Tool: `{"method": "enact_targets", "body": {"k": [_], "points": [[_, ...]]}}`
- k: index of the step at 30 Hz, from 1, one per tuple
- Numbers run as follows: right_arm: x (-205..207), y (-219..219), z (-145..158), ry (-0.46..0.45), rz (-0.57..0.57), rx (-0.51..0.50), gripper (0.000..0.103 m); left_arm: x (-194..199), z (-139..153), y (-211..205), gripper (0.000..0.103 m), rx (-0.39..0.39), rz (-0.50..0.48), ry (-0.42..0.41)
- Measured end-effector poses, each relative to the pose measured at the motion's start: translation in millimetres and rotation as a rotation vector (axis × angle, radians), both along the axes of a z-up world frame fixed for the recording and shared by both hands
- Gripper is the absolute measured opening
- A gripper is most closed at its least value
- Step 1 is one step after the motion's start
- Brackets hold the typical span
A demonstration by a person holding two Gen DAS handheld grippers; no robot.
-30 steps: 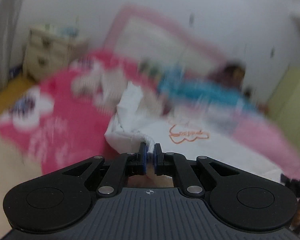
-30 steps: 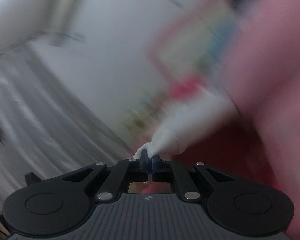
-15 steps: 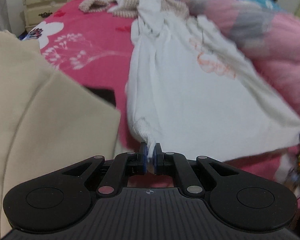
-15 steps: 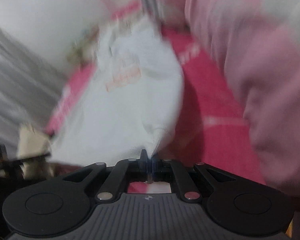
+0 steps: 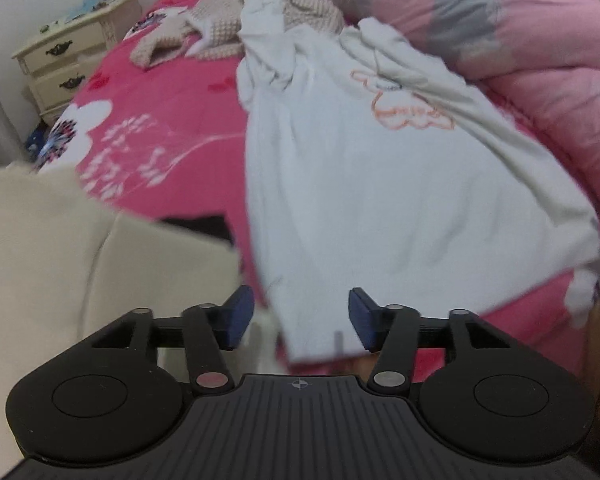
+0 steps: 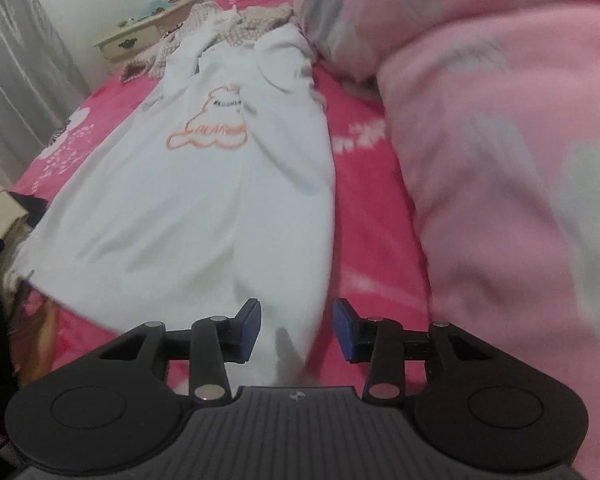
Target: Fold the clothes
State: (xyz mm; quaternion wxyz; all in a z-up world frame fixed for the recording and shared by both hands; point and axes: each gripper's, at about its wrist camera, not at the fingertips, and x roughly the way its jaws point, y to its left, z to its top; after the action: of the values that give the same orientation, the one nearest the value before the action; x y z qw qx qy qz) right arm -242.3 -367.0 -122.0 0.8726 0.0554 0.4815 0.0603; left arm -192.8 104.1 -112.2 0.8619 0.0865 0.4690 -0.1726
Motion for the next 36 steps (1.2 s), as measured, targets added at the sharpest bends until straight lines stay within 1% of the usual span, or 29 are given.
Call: {"method": "enact_targets", "body": {"k": [4,5,7,9,10,15,18,21,22,23,24,26,28,30,31,32,34,35,36], "points": [[47.0,8.4,-16.5,-0.021,0.028,-0.024,0.041,30.2,-24.4,-26.3,0.053,0.097,0.024,0.000],[55.8,11.9,-18.6,-0.031,0.039,-0.035,0.038,36.5,-31.1,-29.9,0.053,0.117,0.035,-0.006],[65.3,20.9,-16.2,-0.058,0.071,-0.054,0.037,45.3,-41.0,-33.7,0.053,0.153,0.058,0.006],[68.4,30.0,-8.3,-0.095,0.127,-0.071,0.037,46.3,-44.8,-31.0,0.053,0.146,0.071,0.033],[70.2,35.0,-3.4,-0.107,0.161,-0.081,0.037,44.1,-44.0,-29.8,0.053,0.140,0.070,0.031],[97.2,71.1,29.6,-0.102,0.358,-0.068,0.037,34.3,-38.0,-26.8,0.053,0.129,0.077,0.015],[125.8,110.9,48.3,-0.085,0.473,-0.043,0.037,33.3,-35.1,-24.7,0.055,0.110,0.089,0.005],[152.4,165.8,51.9,-0.066,0.613,-0.003,0.036,31.2,-33.9,-22.6,0.056,0.095,0.100,-0.002],[158.8,185.3,48.5,-0.066,0.666,0.006,0.033,29.9,-34.3,-22.2,0.056,0.093,0.100,-0.005],[164.9,206.3,43.3,-0.072,0.716,0.005,0.026,27.6,-34.8,-22.4,0.056,0.095,0.092,-0.015],[170.6,228.0,35.1,-0.086,0.756,0.001,0.024,24.7,-35.3,-22.9,0.056,0.099,0.077,-0.027],[178.3,262.5,16.3,-0.137,0.825,0.011,0.021,18.7,-36.2,-23.8,0.056,0.109,0.046,-0.050],[183.0,289.4,-5.3,-0.184,0.876,0.024,0.020,10.6,-39.0,-24.6,0.056,0.121,0.004,-0.069],[187.7,305.0,-29.7,-0.200,0.908,0.060,0.020,5.0,-46.8,-26.0,0.056,0.131,-0.030,-0.052],[189.5,308.3,-43.8,-0.182,0.926,0.047,0.020,3.7,-52.6,-26.8,0.056,0.139,-0.041,-0.034],[190.6,308.7,-59.3,-0.142,0.947,0.000,0.020,3.2,-58.4,-27.5,0.056,0.150,-0.044,-0.022],[192.8,309.6,-90.3,-0.061,0.987,-0.096,0.020,1.8,-65.9,-29.7,0.056,0.174,-0.055,-0.026],[193.6,305.9,-97.3,-0.043,0.996,-0.113,0.016,0.9,-66.5,-31.2,0.056,0.179,-0.066,-0.035],[194.3,298.1,-96.1,-0.048,0.994,-0.100,0.017,0.2,-66.5,-32.5,0.056,0.181,-0.075,-0.042]]}}
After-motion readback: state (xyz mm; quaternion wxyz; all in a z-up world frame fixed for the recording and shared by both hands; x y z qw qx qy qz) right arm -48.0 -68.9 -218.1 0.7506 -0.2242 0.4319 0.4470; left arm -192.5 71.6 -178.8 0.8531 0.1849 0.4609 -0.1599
